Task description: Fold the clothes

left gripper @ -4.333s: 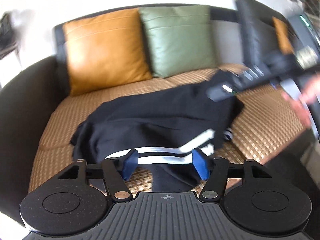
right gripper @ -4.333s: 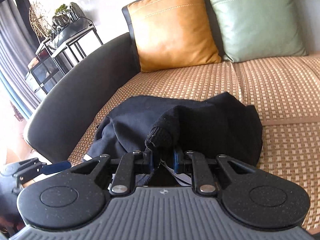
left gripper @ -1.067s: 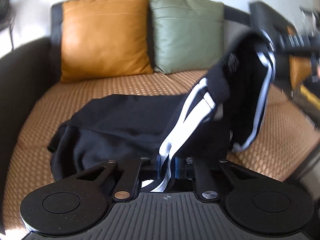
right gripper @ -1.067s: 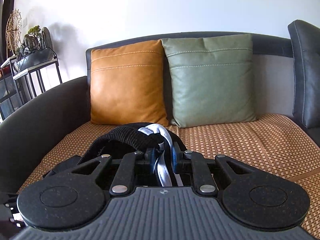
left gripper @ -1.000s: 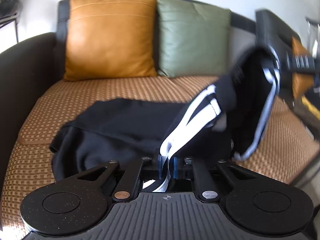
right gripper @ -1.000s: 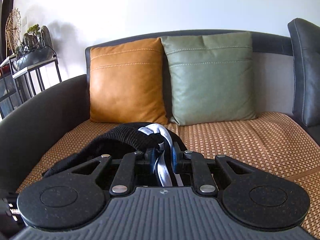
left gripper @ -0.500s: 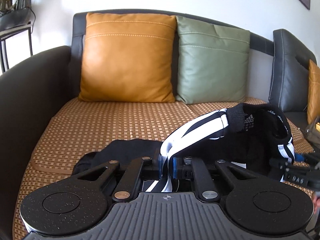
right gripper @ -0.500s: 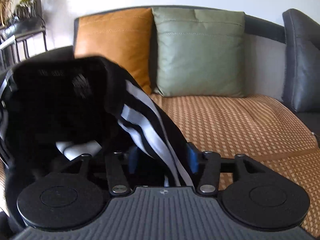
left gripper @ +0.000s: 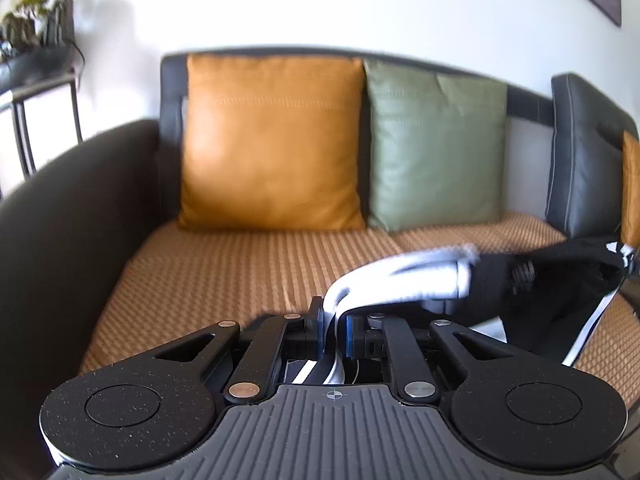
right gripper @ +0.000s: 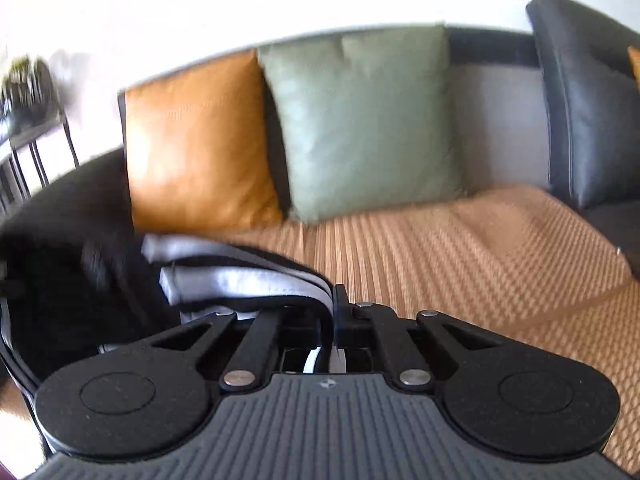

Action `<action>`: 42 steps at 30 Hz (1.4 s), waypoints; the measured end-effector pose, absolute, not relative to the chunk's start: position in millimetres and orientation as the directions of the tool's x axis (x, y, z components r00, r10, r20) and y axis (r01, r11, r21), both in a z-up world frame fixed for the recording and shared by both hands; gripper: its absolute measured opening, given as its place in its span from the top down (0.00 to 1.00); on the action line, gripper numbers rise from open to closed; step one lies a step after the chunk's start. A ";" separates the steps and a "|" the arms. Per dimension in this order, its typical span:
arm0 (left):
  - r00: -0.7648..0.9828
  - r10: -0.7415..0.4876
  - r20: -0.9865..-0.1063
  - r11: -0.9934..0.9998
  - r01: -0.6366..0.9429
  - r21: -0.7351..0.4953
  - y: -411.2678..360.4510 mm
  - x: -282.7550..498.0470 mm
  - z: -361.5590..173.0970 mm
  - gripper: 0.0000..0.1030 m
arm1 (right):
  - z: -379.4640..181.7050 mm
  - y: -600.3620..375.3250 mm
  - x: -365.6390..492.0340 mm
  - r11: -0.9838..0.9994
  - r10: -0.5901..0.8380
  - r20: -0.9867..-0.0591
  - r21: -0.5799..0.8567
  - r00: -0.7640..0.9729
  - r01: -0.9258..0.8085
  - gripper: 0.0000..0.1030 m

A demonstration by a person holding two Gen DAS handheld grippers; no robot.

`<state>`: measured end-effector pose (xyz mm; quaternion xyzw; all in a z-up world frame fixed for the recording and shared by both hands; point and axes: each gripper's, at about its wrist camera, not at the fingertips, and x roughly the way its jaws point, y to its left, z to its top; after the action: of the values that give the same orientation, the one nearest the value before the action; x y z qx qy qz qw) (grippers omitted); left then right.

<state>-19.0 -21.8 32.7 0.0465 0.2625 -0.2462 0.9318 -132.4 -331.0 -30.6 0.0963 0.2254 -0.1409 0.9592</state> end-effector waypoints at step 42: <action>0.862 -0.464 -0.203 0.881 0.473 -0.005 53.6 -38.2 200.3 0.97 | 250.4 -217.1 64.9 0.999 0.051 -0.137 0.021 0.989 -0.048 0.94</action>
<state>-38.2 53.6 200.3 0.0223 0.0995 -0.2426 0.9647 64.9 -217.1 250.4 0.0090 0.0688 0.0248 0.9973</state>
